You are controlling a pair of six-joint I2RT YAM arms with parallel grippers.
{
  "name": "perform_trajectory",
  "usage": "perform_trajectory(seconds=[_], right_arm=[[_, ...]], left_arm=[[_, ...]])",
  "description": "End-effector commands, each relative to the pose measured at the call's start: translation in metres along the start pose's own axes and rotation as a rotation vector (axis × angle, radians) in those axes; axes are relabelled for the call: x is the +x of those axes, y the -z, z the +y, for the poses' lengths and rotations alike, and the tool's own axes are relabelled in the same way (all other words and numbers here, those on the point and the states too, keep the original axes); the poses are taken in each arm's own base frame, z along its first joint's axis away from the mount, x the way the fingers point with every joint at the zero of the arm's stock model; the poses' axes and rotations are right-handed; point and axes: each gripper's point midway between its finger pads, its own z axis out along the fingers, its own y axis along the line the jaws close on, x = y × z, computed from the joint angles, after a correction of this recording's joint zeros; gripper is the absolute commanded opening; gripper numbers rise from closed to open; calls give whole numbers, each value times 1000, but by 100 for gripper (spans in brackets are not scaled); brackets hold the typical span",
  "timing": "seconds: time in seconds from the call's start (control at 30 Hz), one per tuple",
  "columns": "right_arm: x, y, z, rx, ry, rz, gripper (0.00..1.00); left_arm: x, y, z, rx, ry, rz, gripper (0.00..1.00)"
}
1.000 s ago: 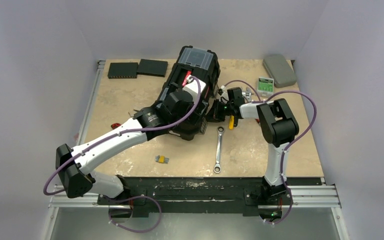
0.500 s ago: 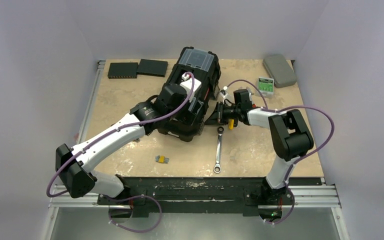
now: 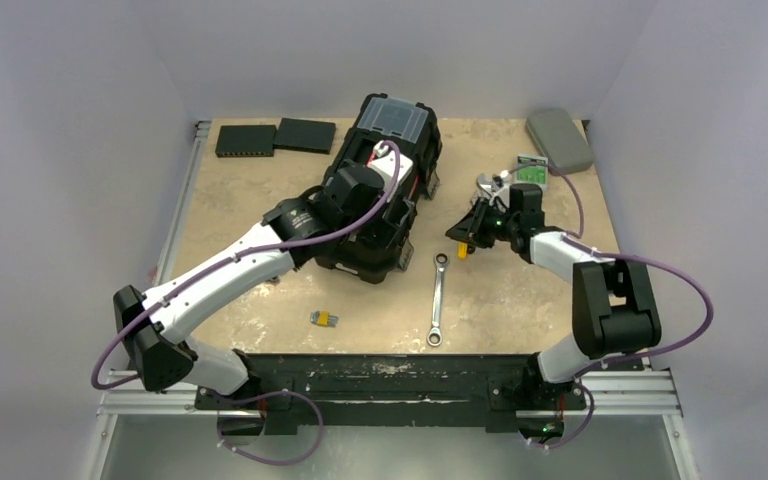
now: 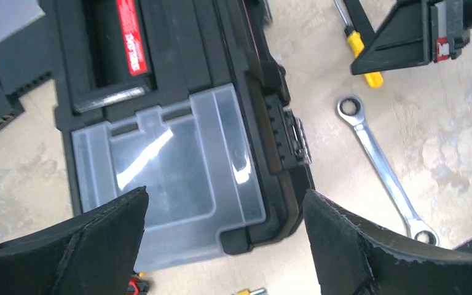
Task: Pack the tool kit
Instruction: Adjust the toolbox at the center of the board.
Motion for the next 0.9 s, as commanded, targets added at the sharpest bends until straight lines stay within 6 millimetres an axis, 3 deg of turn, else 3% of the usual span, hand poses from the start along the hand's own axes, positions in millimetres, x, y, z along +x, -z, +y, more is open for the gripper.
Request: perform_trajectory(seconds=[0.0,0.07,0.1,0.13,0.47,0.63,0.87], right_arm=[[-55,8,-8,64,-20,-245,22],[-70,2,-6,64,-22,-269,19],[-77,-3,-6,66,-26,-267,12],[-82,-8,-6,67,-34,-258,0],[-153,-64,-19,83,-81,-277,0],[-178,-98,-34,76,-88,-273,0],[-220,-125,-43,86,-26,-321,0]], left_arm=[[-49,8,16,-88,17,-77,94],[-60,4,20,-113,10,-72,94],[-67,3,21,-118,9,-73,95],[-71,-1,23,-124,6,-68,95],[-101,-40,55,-170,35,-33,100],[-116,-60,60,-134,69,-54,100],[-128,-99,62,-109,62,-114,100]])
